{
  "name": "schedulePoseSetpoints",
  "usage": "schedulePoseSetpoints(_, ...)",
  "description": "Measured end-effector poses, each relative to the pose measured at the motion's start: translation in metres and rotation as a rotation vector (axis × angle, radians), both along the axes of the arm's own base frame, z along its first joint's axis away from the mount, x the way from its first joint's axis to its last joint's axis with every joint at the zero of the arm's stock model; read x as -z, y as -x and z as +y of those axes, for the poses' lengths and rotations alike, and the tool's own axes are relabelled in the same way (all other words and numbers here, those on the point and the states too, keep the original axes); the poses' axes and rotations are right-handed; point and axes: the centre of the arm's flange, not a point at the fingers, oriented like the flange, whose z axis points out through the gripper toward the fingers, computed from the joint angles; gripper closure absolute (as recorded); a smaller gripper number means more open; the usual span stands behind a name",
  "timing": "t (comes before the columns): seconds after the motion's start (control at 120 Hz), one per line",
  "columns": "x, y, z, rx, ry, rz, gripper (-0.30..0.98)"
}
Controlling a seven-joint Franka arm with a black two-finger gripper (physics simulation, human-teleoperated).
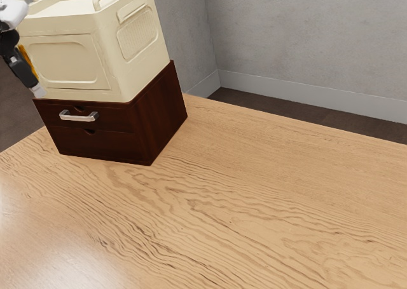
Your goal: Pull the drawer handle with one arm to open the drawer
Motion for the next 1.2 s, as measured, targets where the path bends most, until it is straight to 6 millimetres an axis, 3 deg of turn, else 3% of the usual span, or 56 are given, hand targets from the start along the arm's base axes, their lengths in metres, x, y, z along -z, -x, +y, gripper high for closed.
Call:
schedulePoseSetpoints(0.075, 0.029, -0.006, 0.014, 0.079, 0.007, 0.025, 0.00)
schedulePoseSetpoints(0.225, 0.027, 0.002, 0.006, 0.287, -0.030, -0.011, 0.00)
schedulePoseSetpoints(0.3, 0.051, 0.003, 0.012, 0.359, -0.038, 0.010, 0.00)
schedulePoseSetpoints(0.358, 0.059, 0.006, 0.014, 0.403, -0.070, 0.010, 0.00)
schedulePoseSetpoints(0.592, 0.056, 0.014, 0.035, 0.484, -0.234, 0.071, 0.00)
schedulePoseSetpoints(0.942, 0.058, 0.016, 0.047, 0.555, -0.217, 0.000, 0.00)
schedulePoseSetpoints(1.05, 0.090, 0.002, 0.060, 0.586, -0.250, 0.053, 0.00)
schedulePoseSetpoints(1.2, 0.118, -0.028, 0.033, 0.702, -0.312, 0.067, 0.02)
